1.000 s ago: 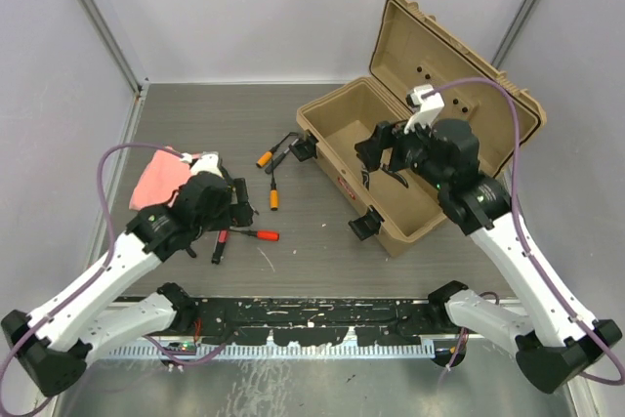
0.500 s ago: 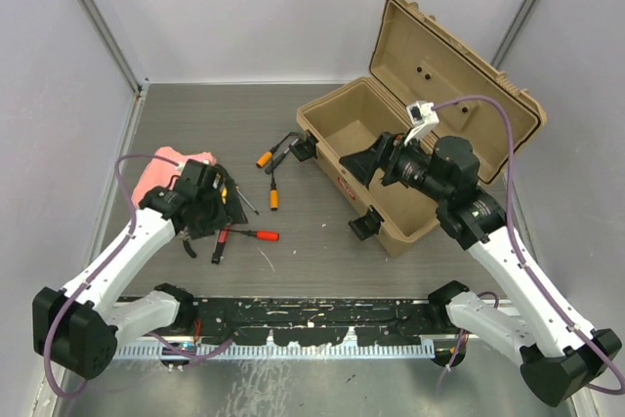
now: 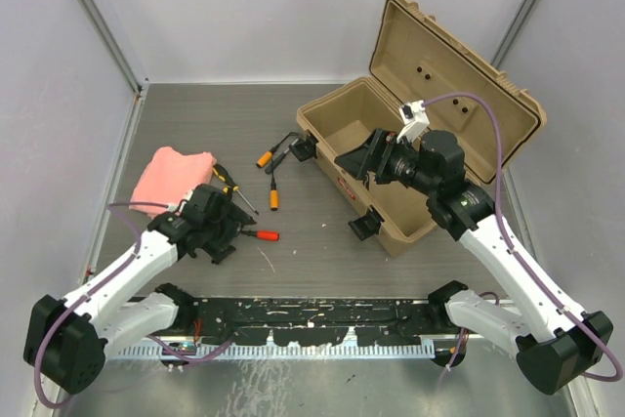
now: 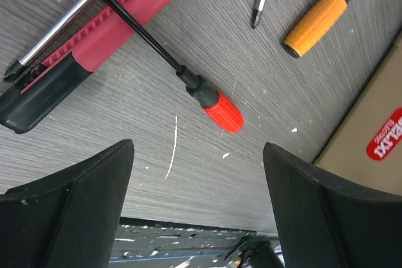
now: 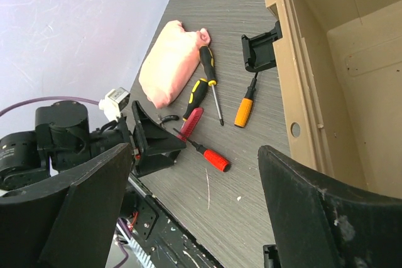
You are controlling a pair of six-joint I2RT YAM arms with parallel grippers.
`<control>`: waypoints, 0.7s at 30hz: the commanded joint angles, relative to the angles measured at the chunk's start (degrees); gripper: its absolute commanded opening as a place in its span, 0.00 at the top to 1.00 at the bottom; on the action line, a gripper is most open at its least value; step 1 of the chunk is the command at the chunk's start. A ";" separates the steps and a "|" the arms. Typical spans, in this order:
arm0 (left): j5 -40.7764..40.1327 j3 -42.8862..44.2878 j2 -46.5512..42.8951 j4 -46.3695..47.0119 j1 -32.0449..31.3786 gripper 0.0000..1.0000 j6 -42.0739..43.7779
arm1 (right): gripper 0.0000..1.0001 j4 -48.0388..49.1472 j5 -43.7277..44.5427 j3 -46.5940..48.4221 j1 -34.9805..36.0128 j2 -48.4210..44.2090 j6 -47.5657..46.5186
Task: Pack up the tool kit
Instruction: Pick up the screwdriver from the center of the board.
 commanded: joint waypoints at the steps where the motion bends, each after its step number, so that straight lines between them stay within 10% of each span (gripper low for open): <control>1: -3.19 3.13 5.10 1.68 -1.22 0.14 -6.93 | 0.13 1.80 0.00 0.77 -0.15 -1.01 -0.53; 21: -10.63 7.79 26.54 0.11 -1.96 0.32 -11.29 | 0.11 -1.28 0.88 1.88 -0.15 -3.16 -5.88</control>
